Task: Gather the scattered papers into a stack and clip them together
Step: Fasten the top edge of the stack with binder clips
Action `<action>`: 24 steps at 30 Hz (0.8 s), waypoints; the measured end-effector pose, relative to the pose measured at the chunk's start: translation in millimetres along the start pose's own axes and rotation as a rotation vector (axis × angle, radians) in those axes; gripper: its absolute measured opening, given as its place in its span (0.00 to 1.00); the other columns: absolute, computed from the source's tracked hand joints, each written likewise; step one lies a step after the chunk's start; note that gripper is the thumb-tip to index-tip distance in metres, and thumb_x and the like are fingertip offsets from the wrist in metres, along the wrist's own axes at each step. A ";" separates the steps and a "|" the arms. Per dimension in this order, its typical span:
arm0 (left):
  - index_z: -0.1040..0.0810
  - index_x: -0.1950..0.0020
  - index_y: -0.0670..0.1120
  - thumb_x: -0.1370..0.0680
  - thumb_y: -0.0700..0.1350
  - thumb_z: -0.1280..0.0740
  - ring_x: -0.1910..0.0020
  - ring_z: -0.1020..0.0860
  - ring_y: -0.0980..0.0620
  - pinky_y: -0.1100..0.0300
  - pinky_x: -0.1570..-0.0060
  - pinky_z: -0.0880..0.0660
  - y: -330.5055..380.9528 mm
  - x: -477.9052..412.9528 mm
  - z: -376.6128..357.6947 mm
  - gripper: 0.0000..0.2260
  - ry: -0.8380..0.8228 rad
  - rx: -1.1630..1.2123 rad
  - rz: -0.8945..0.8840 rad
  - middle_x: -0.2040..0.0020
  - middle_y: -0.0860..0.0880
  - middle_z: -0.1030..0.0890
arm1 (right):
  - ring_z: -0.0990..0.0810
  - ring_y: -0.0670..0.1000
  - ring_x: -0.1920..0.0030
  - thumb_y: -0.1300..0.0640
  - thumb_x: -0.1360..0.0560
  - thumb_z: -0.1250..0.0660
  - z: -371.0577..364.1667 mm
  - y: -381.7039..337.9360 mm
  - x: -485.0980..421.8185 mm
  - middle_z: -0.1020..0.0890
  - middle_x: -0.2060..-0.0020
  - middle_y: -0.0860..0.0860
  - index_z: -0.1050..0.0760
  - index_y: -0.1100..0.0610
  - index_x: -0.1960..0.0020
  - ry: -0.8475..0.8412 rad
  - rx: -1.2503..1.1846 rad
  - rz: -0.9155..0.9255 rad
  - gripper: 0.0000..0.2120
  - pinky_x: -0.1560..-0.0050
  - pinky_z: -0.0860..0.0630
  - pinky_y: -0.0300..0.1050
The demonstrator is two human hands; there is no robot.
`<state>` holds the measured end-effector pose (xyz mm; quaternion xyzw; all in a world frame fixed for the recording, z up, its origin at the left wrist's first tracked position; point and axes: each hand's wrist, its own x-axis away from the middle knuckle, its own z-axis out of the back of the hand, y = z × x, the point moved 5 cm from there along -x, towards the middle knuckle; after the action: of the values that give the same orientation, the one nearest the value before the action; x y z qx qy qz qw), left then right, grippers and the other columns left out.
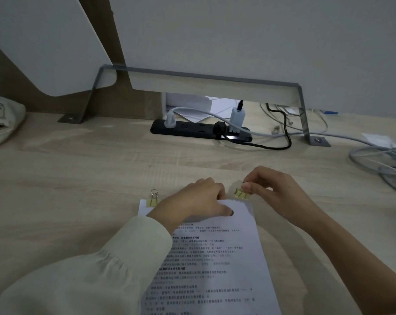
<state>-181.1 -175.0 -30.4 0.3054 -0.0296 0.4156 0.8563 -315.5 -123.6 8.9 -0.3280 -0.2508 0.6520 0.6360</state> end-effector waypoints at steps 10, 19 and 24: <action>0.22 0.48 0.49 0.24 0.50 0.35 0.49 0.22 0.52 0.59 0.46 0.28 2.0 10.1 5.8 0.08 0.077 0.239 -0.063 0.57 0.56 0.22 | 0.21 0.45 0.60 0.59 0.28 0.31 -1.3 -7.1 -14.3 0.17 0.62 0.50 0.21 0.58 0.60 -0.148 0.096 0.049 0.04 0.60 0.28 0.29; 0.22 0.51 0.50 0.25 0.49 0.34 0.56 0.26 0.59 0.64 0.49 0.38 10.9 19.8 15.3 0.05 0.158 0.187 -0.153 0.64 0.61 0.26 | 0.21 0.41 0.65 0.58 0.27 0.32 2.4 -8.7 -29.2 0.18 0.67 0.47 0.22 0.56 0.62 -0.397 -0.003 -0.071 0.05 0.60 0.25 0.32; 0.21 0.51 0.50 0.25 0.48 0.34 0.56 0.25 0.58 0.64 0.49 0.38 9.4 20.9 17.3 0.06 0.182 0.205 -0.149 0.64 0.61 0.25 | 0.21 0.41 0.64 0.57 0.26 0.33 -0.7 -6.7 -30.8 0.18 0.65 0.47 0.21 0.56 0.60 -0.489 0.044 -0.096 0.05 0.59 0.25 0.31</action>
<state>-170.8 -165.6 -5.3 0.3537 0.1133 0.3774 0.8483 -311.3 -153.9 16.8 -0.1342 -0.3984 0.6865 0.5933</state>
